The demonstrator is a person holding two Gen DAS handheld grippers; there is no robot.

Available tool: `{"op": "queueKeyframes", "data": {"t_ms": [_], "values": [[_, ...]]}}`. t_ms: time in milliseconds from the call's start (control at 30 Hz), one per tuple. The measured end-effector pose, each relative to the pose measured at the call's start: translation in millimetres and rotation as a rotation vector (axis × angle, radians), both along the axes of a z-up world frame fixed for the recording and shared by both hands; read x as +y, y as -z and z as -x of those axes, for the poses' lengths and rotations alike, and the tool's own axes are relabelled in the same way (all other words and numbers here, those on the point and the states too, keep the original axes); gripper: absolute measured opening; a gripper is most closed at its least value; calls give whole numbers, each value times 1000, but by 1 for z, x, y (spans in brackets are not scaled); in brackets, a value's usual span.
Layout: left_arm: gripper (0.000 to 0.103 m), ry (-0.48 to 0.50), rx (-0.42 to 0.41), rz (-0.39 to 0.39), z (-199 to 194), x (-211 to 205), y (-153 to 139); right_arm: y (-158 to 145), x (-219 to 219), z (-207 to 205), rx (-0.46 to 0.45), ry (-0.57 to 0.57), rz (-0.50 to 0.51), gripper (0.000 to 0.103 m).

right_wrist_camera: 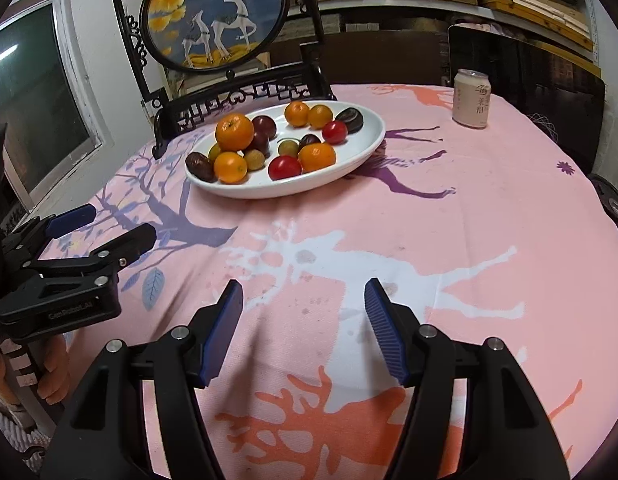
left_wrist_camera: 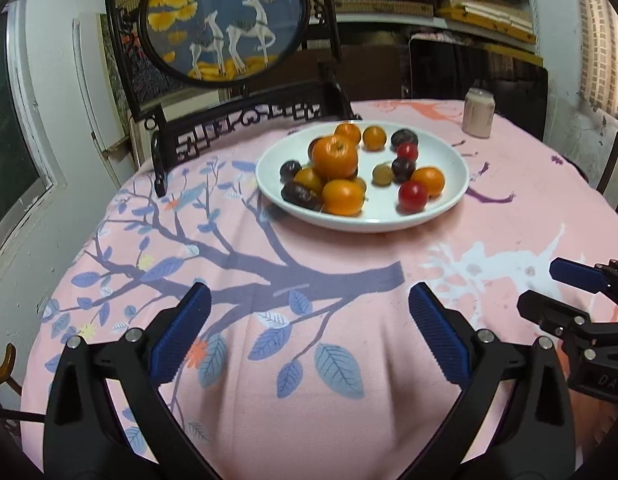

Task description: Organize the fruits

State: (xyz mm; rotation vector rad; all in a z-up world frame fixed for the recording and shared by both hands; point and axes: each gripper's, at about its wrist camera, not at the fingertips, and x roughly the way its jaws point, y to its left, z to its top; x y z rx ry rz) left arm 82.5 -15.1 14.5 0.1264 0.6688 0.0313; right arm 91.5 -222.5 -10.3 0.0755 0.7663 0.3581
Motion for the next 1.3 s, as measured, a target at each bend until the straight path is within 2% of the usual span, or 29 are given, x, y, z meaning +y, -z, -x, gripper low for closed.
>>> {"op": "queueKeyframes", "data": {"t_ms": [233,500,733,1300], "values": [[101,30,-4,-25,2,-8,-1,-1,0,0,2,-7,-3,64],[101,40,1,39,3,-1,-5,-2,1,2,2,-8,-13,65],[101,23,3,-2,3,-4,-4,-3,2,2,2,5,-27,65],[101,51,2,34,5,-4,-8,-4,1,2,-1,7,-31,65]]}}
